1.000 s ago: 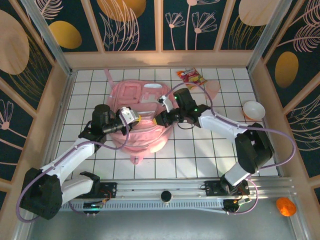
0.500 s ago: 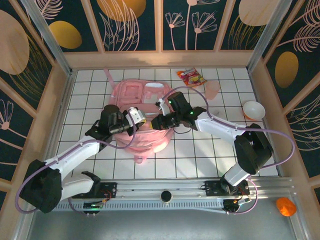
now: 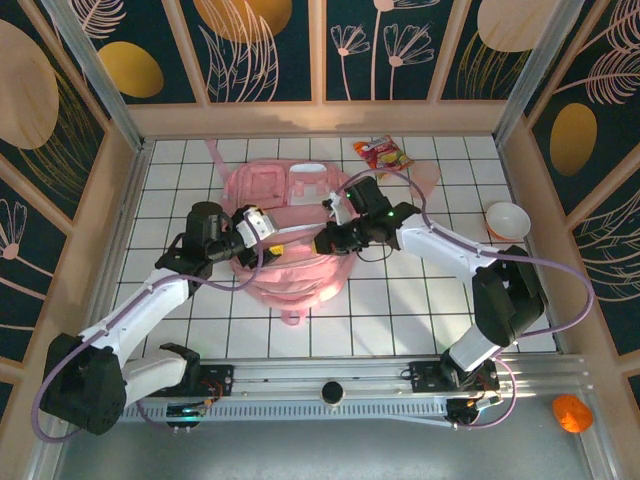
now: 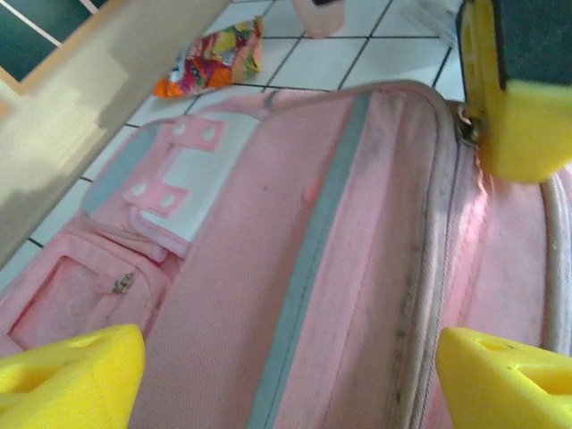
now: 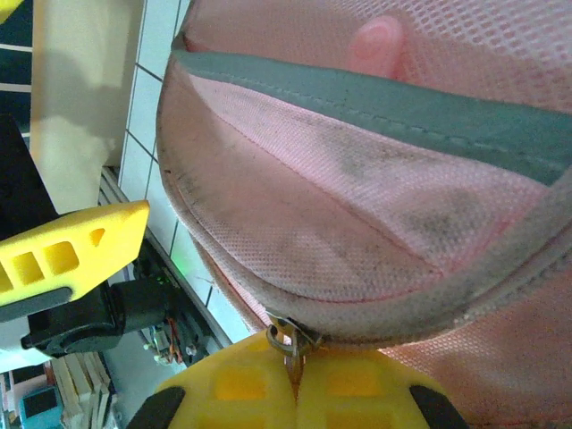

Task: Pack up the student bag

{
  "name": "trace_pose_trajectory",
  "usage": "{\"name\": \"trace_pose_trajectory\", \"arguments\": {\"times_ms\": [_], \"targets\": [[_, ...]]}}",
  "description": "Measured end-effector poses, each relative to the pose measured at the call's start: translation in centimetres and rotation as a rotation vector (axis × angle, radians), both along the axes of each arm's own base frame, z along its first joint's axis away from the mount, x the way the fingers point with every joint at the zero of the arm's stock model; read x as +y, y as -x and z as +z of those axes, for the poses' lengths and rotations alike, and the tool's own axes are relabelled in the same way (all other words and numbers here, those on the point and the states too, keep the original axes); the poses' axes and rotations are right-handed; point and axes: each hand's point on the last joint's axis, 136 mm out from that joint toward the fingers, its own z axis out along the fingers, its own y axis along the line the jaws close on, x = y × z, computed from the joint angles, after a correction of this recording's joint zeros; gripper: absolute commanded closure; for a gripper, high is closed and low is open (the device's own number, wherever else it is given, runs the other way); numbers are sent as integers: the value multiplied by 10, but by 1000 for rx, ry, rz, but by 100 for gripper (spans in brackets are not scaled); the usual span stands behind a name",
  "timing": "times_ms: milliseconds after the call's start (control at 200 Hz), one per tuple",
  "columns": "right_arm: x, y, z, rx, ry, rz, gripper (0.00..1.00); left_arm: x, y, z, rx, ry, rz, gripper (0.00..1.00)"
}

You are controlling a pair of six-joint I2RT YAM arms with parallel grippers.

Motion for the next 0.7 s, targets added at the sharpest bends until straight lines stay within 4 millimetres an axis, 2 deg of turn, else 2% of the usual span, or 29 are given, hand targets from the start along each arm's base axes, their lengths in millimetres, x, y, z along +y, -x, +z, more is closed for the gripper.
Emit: {"name": "trace_pose_trajectory", "arguments": {"times_ms": [110, 150, 250, 300, 380, 465, 611, 701], "targets": [[-3, -1, 1, -2, 14, 16, 100, -1, -4, -12, 26, -50, -25, 16], [-3, 0, 1, -6, 18, 23, 100, -2, -6, -16, 38, -60, -28, 20], [-5, 0, -1, -5, 27, 29, 100, -5, -10, -24, 59, -74, -37, 40], [-6, -2, -2, -8, 29, 29, 100, -7, -10, -25, 59, -82, -54, 58], [-11, -7, -1, -14, 31, 19, 100, -10, -8, -25, 72, -77, -64, 81], [-16, -16, 2, -26, 29, 2, 100, -13, -3, -20, 74, -65, -78, 99], [-19, -32, 9, -44, 25, -3, 100, -9, 10, 0, 48, -16, -50, 100], [-14, -34, 11, -30, 23, 23, 100, -9, 21, 4, 50, 2, -22, 100]]}}
